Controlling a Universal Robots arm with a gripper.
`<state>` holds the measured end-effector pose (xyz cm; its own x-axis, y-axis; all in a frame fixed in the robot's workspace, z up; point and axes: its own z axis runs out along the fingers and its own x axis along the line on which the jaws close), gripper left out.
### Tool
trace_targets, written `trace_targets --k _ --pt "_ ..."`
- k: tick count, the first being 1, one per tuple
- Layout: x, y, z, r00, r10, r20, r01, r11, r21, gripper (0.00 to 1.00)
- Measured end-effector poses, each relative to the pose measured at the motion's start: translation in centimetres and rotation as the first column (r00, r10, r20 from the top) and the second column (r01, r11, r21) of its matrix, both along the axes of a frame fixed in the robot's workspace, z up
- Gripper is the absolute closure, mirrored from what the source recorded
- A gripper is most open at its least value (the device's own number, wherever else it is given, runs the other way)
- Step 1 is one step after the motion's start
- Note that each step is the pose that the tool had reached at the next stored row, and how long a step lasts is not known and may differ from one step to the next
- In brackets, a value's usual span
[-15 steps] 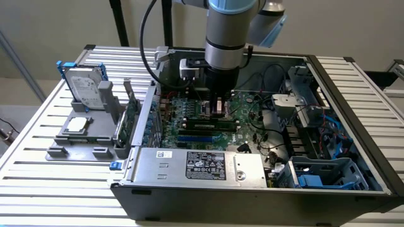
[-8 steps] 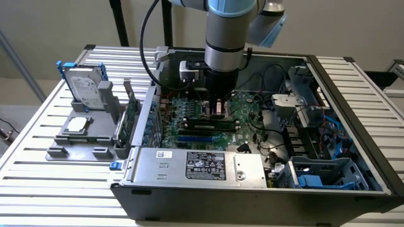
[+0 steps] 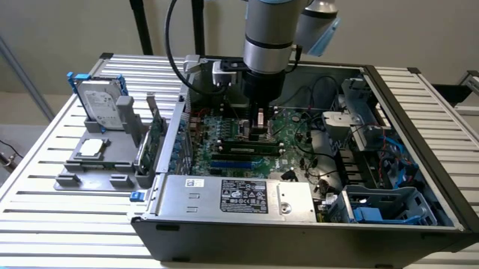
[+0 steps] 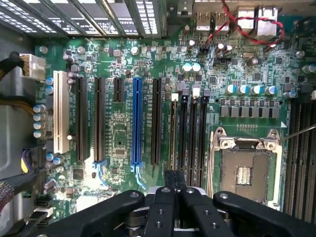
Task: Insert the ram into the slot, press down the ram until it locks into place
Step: 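Press down the ram until it locks into place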
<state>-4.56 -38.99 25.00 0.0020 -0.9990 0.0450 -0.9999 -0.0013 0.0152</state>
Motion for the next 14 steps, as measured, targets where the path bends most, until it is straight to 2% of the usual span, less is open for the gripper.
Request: trace_targets --k 14 --pt "0.00 0.00 0.01 1.0000 0.000 0.0000 0.000 1.0000 0.0000 0.89"
